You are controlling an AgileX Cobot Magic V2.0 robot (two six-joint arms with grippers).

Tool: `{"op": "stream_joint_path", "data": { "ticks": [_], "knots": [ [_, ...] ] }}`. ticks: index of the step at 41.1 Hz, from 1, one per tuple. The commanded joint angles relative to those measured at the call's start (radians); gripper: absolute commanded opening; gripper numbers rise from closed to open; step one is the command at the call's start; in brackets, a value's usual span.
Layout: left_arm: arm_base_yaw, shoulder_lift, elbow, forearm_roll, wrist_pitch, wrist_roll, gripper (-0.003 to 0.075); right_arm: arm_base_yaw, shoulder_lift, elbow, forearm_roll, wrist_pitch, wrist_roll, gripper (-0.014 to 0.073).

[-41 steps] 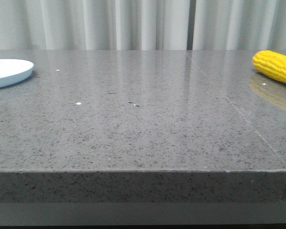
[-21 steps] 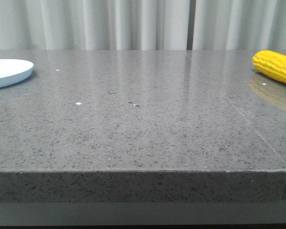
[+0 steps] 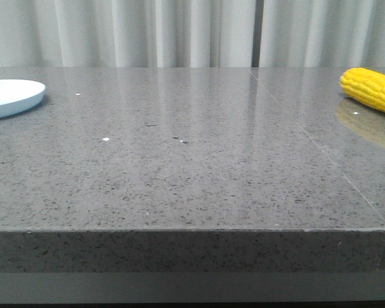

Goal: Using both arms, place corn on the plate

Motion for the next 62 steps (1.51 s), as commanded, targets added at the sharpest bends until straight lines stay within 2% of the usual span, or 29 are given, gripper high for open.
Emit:
{"op": "stream_joint_path", "data": {
  "ticks": [1,6,12,21,37,40,42,44,47,49,51,53,62],
  "knots": [
    [0.001,0.093,-0.143,-0.006,0.01,-0.001,-0.002,-0.008,0.11,-0.119,0.003,0.015,-0.004,-0.0067],
    [0.001,0.206,-0.302,-0.006,0.138,-0.001,-0.002,-0.008,0.24,-0.231,0.003,0.119,-0.004,-0.0067],
    [0.001,0.314,-0.398,-0.006,0.287,-0.001,-0.002,-0.008,0.349,-0.272,0.003,0.176,-0.004,-0.0067],
    [0.001,0.423,-0.379,-0.006,0.352,-0.001,-0.002,-0.008,0.467,-0.272,0.003,0.231,-0.004,-0.0067],
    [0.001,0.524,-0.305,0.017,0.374,-0.001,-0.0009,-0.008,0.601,-0.272,0.003,0.343,-0.015,-0.0055],
    [0.001,0.533,-0.305,0.05,0.385,-0.001,0.0072,-0.008,0.619,-0.272,0.003,0.363,-0.025,0.0029],
    [0.001,0.538,-0.305,0.063,0.393,-0.001,0.0152,-0.008,0.625,-0.272,0.003,0.369,-0.025,0.0132],
    [0.001,0.545,-0.305,0.07,0.402,-0.001,0.0283,-0.008,0.632,-0.272,0.003,0.372,-0.025,0.026],
    [0.001,0.545,-0.305,0.076,0.412,-0.001,0.0437,-0.008,0.635,-0.272,0.003,0.376,-0.025,0.0443],
    [0.001,0.545,-0.305,0.078,0.414,-0.001,0.0507,-0.008,0.635,-0.272,0.003,0.377,-0.025,0.0539],
    [0.001,0.545,-0.305,0.081,0.414,-0.001,0.054,-0.008,0.635,-0.272,0.003,0.377,-0.025,0.0599],
    [0.001,0.545,-0.305,0.081,0.419,-0.001,0.0542,-0.008,0.635,-0.272,0.003,0.377,-0.025,0.0625],
    [0.001,0.554,-0.338,0.083,0.494,-0.001,0.0542,-0.008,0.635,-0.272,0.004,0.351,-0.025,0.0625]
  ]
}}
